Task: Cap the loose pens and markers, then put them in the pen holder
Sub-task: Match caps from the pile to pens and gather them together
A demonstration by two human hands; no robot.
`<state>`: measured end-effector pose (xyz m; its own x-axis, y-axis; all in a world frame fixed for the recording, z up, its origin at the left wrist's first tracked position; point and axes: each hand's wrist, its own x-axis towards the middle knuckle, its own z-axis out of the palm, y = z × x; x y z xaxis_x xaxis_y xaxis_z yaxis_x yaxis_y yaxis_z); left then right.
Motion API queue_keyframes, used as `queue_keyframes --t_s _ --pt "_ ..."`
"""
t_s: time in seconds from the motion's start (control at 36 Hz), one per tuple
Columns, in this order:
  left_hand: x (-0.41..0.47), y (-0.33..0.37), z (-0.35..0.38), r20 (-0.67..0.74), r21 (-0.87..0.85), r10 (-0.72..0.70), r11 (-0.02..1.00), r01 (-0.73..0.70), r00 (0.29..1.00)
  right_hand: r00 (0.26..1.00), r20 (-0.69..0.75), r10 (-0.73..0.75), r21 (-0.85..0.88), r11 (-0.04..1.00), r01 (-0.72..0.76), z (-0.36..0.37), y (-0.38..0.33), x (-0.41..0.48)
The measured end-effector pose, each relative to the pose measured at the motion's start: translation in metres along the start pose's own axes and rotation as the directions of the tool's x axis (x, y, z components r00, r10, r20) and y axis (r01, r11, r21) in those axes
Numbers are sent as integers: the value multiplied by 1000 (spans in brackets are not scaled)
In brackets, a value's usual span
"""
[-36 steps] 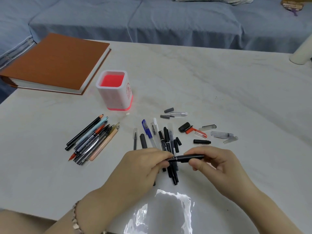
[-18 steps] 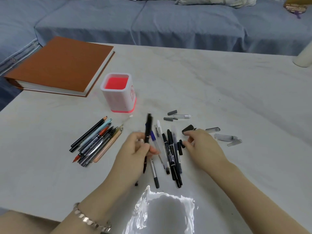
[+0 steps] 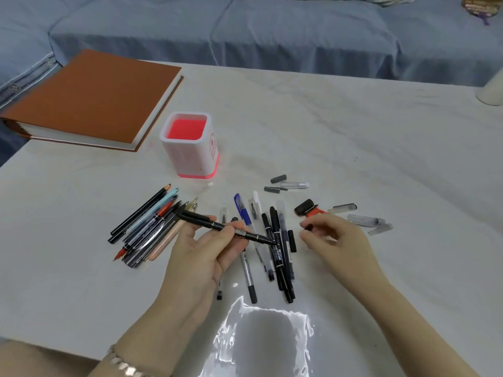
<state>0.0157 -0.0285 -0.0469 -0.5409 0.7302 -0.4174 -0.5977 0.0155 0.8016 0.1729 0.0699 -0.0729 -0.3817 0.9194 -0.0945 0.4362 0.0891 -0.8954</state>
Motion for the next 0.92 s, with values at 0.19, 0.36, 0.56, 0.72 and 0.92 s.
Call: queue_keyframes --t_s 0.19,0.36,0.56,0.72,0.92 --pt "-6 -3 9 1 -12 -10 1000 10 1000 993 -27 116 469 878 -90 -9 -25 -35" --pt "-13 -3 13 20 -13 -2 1000 2 1000 988 -80 130 558 827 -64 -3 -35 -43" --pt "-22 -5 16 57 66 48 996 -52 997 992 -102 78 477 879 -20 2 -33 -46" --pt "-24 -5 18 83 118 115 985 -124 990 990 -133 -51 343 934 95 1 -28 -47" --pt "-27 -6 22 101 118 151 980 -163 983 987 -135 -82 301 946 120 -1 -24 -45"
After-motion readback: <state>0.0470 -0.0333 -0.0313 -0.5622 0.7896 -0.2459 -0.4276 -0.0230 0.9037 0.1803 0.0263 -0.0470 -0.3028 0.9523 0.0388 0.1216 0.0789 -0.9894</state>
